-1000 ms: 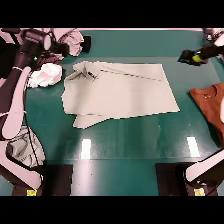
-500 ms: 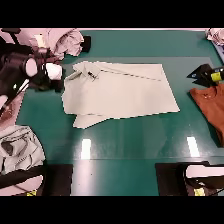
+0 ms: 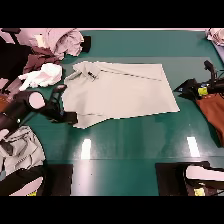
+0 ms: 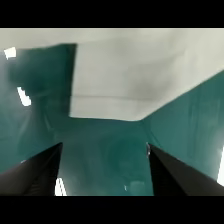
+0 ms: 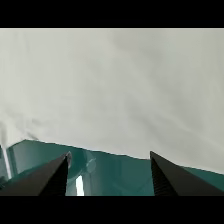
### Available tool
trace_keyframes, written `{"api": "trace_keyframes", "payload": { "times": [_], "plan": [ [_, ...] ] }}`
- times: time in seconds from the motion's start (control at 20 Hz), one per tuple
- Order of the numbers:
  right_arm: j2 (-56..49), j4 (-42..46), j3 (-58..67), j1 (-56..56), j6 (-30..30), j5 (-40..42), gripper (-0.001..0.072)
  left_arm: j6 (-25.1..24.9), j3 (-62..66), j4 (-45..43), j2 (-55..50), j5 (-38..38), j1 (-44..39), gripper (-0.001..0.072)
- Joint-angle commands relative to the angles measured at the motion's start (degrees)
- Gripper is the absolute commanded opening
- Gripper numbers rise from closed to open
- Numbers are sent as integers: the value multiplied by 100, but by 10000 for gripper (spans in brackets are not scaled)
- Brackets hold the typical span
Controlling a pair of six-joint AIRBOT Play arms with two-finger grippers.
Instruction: Fold the shirts.
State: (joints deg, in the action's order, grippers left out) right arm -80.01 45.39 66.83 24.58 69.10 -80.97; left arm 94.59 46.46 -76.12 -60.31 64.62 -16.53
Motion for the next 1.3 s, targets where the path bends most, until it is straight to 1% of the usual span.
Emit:
{"api": "trace_keyframes", "payload": {
  "times": [0.0, 0.05, 0.15, 0.2, 0.3, 0.5, 0.55, 0.65, 0.8, 0.85, 1.0, 1.1, 1.15, 1.25],
  "plan": [
    [149, -24, -111, -199, -61, -22, 572, -216, -426, -35, 61, -640, -85, 609],
    [225, -24, -111, -225, -63, 28, 572, -361, -446, 2, 55, -892, -85, 608],
    [380, -26, -111, -223, -59, 92, 572, -804, -457, 284, 4, -1421, -85, 607],
    [452, -26, -111, -219, -59, 101, 572, -970, -461, 297, -50, -1563, -85, 607],
    [568, -26, -111, -151, -57, 85, 572, -1128, -463, 293, -210, -1550, -85, 606],
    [741, -28, -111, -153, -55, 105, 572, -1180, -492, 385, -267, -1394, 221, 608],
    [763, -31, -111, -153, -57, 109, 572, -1327, -518, 575, -267, -1292, 363, 608],
    [774, -31, -111, -153, -11, 103, 572, -1873, -610, 1202, -267, -1117, 542, 608],
    [774, -33, -111, -153, 4, 96, 572, -2382, -807, 1869, -267, -1119, 540, 608],
    [774, -33, -111, -153, 7, 85, 572, -2465, -885, 1937, -267, -1123, 540, 608],
    [774, -33, -111, -153, 11, 74, 572, -2463, -1082, 1902, -267, -1196, 540, 607],
    [774, -28, -111, -153, 28, 17, 572, -2461, -1078, 1698, -264, -1362, 540, 608],
    [774, -31, -111, -153, 31, 17, 572, -2439, -1038, 1537, -264, -1346, 540, 607],
    [774, -31, -111, -153, 31, 20, 572, -2415, -916, 1493, -262, -1069, 540, 607]
  ]
}}
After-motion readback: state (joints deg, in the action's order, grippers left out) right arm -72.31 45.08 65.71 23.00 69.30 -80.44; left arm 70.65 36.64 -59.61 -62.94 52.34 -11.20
